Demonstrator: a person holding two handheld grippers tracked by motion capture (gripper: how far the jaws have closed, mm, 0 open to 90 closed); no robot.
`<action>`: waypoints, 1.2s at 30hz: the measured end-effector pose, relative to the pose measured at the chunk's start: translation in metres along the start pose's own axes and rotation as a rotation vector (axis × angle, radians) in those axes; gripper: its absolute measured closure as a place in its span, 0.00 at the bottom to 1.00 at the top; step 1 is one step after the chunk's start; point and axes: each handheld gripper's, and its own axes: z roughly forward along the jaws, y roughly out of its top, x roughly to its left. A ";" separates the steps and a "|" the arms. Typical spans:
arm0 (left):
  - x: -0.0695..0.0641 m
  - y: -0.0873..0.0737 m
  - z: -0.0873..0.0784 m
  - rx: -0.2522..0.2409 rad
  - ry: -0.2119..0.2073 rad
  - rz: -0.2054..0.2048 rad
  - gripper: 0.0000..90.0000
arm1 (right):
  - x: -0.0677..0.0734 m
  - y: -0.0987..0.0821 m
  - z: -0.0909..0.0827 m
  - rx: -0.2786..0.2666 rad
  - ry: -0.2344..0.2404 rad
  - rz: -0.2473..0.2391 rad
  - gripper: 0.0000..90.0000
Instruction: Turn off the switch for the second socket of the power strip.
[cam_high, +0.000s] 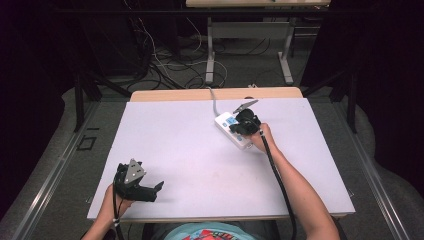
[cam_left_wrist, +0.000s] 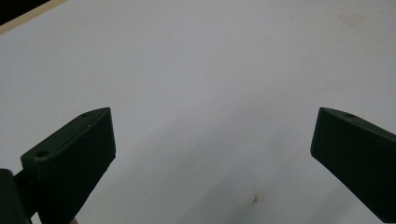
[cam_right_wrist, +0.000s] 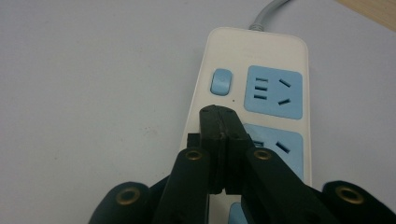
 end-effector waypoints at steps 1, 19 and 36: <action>0.000 0.000 0.000 0.000 -0.005 0.001 0.00 | 0.000 0.000 0.000 -0.001 0.002 0.007 1.00; 0.000 0.000 0.000 -0.003 -0.005 -0.002 0.00 | 0.002 -0.001 0.000 -0.007 -0.008 -0.006 1.00; -0.001 0.000 0.001 -0.005 -0.001 -0.002 0.00 | 0.003 -0.003 0.001 -0.017 -0.023 -0.018 1.00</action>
